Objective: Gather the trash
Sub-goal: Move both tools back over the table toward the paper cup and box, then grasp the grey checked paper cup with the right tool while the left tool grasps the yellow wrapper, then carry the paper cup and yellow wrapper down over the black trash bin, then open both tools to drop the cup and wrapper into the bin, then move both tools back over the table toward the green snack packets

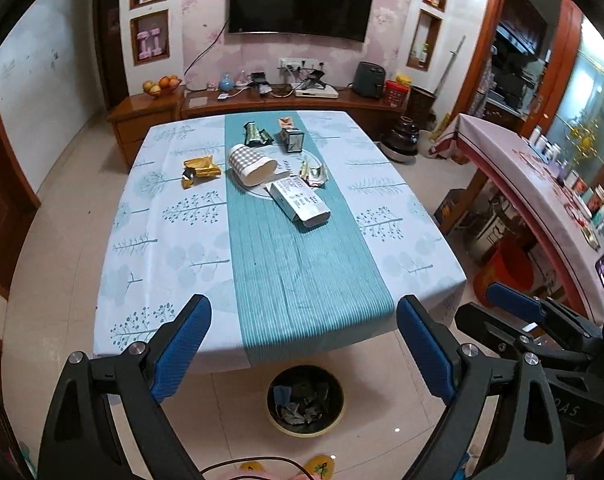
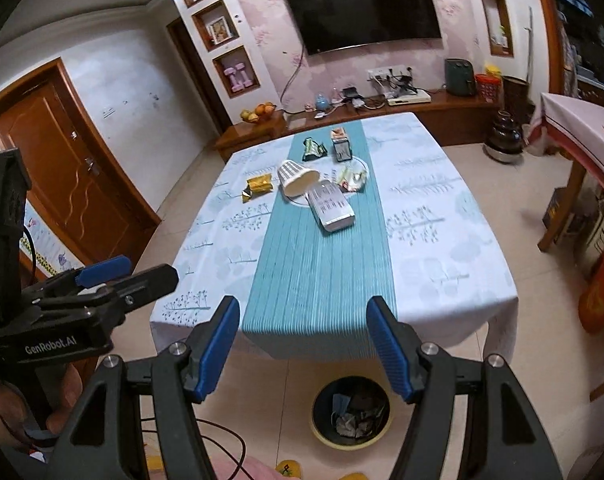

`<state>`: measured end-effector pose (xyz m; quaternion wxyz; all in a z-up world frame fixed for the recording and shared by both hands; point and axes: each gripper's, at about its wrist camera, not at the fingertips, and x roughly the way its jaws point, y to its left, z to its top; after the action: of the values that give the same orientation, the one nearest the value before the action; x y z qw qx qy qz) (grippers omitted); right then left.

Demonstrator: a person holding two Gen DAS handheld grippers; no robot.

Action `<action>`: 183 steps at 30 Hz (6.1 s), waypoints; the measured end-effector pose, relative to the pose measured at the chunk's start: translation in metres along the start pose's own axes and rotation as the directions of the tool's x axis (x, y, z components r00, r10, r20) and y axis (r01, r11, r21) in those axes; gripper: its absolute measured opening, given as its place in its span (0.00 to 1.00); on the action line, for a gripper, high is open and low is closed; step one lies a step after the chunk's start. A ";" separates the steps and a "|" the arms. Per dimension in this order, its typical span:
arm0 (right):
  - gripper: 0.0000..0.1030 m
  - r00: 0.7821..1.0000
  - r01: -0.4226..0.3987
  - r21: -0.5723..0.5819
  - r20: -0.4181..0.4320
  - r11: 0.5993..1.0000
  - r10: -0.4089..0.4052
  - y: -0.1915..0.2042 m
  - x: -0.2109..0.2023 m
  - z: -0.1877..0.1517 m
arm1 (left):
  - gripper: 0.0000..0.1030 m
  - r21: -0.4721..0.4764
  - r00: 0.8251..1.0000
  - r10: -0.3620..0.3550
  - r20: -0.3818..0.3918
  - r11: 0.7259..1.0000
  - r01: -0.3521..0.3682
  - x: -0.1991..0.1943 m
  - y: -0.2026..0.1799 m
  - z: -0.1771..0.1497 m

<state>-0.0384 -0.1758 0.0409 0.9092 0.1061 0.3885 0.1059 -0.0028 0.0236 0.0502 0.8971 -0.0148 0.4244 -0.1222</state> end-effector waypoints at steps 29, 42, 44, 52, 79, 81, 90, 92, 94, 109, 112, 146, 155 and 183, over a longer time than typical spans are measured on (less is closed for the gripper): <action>0.64 0.984 0.098 -0.081 -0.142 0.992 -0.108 0.056 0.256 0.180 | 0.90 -0.165 0.958 -0.079 -0.276 0.986 0.034 0.222 0.209 0.191; 0.64 0.912 0.052 -0.135 -0.398 0.990 -0.102 0.014 0.430 0.235 | 0.90 -0.211 0.883 -0.080 -0.463 0.977 -0.023 0.372 0.248 0.229; 0.65 0.896 0.009 -0.130 -0.439 0.991 -0.066 0.011 0.444 0.232 | 0.90 -0.223 0.871 -0.082 -0.484 0.974 -0.032 0.383 0.252 0.228; 0.62 0.840 -0.151 -0.033 -0.531 0.988 0.111 0.014 0.463 0.218 | 0.90 -0.245 0.835 -0.098 -0.541 0.969 -0.045 0.413 0.254 0.221; 0.28 0.933 -0.117 0.175 -0.319 0.978 0.169 0.007 0.373 0.191 | 0.01 -0.245 0.842 -0.099 -0.530 0.969 -0.040 0.415 0.205 0.228; 0.27 0.940 -0.116 0.180 -0.298 0.977 0.167 0.007 0.361 0.189 | 0.00 -0.228 0.853 -0.096 -0.514 0.973 -0.028 0.399 0.198 0.224; 0.27 0.963 -0.115 0.199 -0.219 0.973 0.159 0.008 0.288 0.164 | 0.00 -0.153 0.882 -0.115 -0.456 0.987 0.050 0.310 0.178 0.204; 0.27 0.966 -0.111 0.199 -0.207 0.974 0.152 0.008 0.272 0.156 | 0.00 -0.136 0.890 -0.121 -0.439 0.988 0.067 0.289 0.169 0.198; 0.27 0.969 -0.109 0.202 -0.198 0.973 0.149 0.006 0.256 0.148 | 0.00 -0.113 0.897 -0.126 -0.425 0.990 0.086 0.267 0.153 0.188; 0.27 0.974 -0.109 0.152 -0.180 0.982 0.136 -0.019 0.124 0.034 | 0.00 -0.024 0.929 -0.150 -0.339 0.988 0.151 0.134 0.038 0.067; 0.27 0.972 -0.099 0.143 -0.199 0.985 0.126 -0.028 0.103 0.008 | 0.00 -0.033 0.922 -0.156 -0.354 0.987 0.154 0.120 0.015 0.034; 0.28 0.915 0.167 0.378 -0.404 0.911 0.000 -0.105 0.187 -0.233 | 0.00 0.047 0.829 -0.060 -0.557 0.994 0.103 0.251 -0.018 -0.208; 0.33 0.866 0.251 0.380 -0.500 0.890 -0.031 -0.126 0.283 -0.308 | 0.05 0.023 0.808 -0.042 -0.588 0.997 0.069 0.341 0.006 -0.265; 0.67 0.859 0.311 0.330 -0.500 0.891 -0.115 -0.112 0.287 -0.297 | 0.66 0.015 0.831 -0.002 -0.556 1.000 0.013 0.311 0.036 -0.255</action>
<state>-0.0490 -0.1707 -0.3866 0.7534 0.2162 0.6185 -0.0568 -0.0001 0.0065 -0.3533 0.7347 0.0277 0.6655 -0.1287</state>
